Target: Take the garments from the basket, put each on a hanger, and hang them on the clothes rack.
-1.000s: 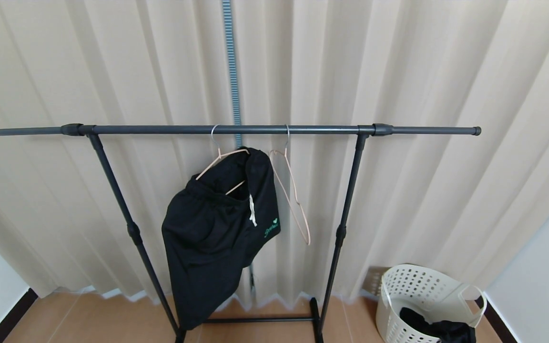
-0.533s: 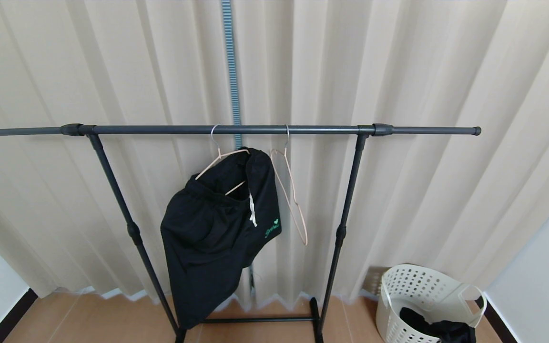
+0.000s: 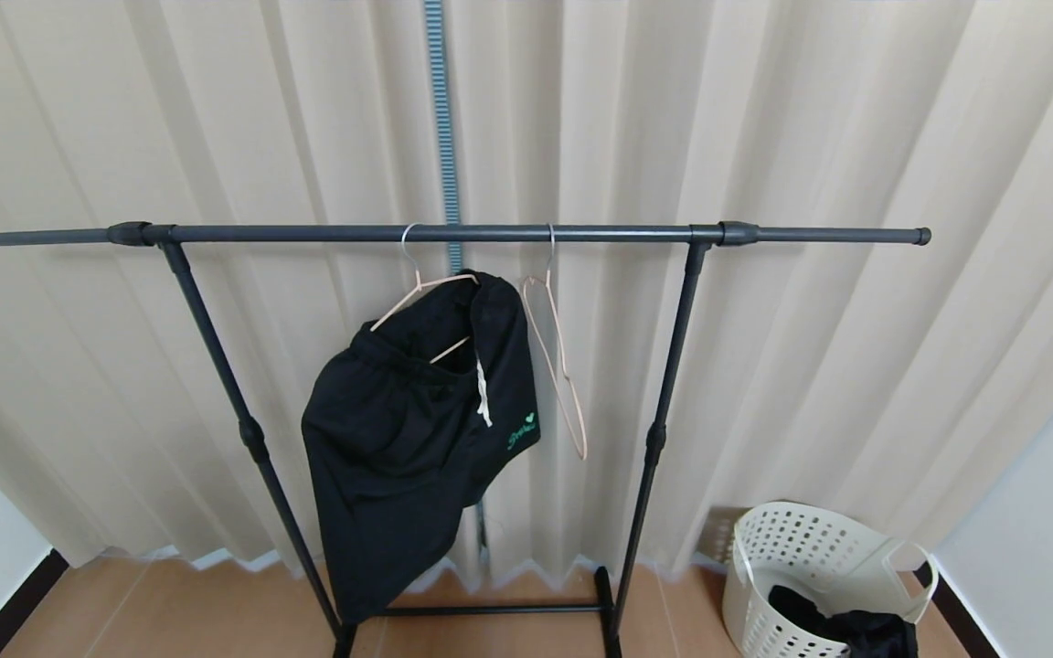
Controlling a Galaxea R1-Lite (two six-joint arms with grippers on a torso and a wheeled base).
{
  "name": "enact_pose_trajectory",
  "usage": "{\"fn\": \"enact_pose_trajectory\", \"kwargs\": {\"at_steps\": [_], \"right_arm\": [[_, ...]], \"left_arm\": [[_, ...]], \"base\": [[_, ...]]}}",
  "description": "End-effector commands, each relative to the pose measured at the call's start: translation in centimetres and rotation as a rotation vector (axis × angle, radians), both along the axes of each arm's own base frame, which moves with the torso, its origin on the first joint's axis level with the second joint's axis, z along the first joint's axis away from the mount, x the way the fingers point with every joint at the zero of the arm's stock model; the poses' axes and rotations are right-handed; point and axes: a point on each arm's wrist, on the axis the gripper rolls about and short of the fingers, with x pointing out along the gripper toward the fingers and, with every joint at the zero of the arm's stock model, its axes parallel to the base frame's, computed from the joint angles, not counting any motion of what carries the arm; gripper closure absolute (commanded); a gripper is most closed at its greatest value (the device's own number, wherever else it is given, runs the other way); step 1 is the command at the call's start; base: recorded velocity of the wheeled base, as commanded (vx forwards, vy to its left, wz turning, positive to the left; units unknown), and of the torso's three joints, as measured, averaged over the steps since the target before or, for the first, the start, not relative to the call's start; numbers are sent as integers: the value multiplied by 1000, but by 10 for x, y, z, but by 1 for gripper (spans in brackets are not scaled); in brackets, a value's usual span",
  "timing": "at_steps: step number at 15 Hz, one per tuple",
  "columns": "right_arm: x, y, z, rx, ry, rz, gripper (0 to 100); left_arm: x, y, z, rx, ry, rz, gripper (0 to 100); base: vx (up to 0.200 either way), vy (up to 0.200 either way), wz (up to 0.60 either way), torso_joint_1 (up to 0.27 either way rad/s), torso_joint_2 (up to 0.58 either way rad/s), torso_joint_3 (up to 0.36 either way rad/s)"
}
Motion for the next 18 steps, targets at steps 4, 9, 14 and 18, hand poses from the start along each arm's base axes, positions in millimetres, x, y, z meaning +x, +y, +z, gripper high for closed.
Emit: {"fn": "enact_pose_trajectory", "kwargs": {"at_steps": [4, 9, 14, 18], "right_arm": [[0, 0, 0, 0, 2, 1, 0], [0, 0, 0, 0, 2, 1, 0], [0, 0, 0, 0, 1, 1, 0], [0, 0, 0, 0, 1, 1, 0]], "left_arm": [[0, 0, 0, 0, -1, 0, 0], [0, 0, 0, 0, -1, 0, 0], [0, 0, 0, 0, 1, 0, 0], [0, 0, 0, 0, -1, 0, 0]], "base": [[0, 0, 0, -148, 343, 187], [0, 0, 0, -156, 366, 208], [0, 0, 0, -176, 421, 245], [0, 0, 0, -220, 546, 327]]}}
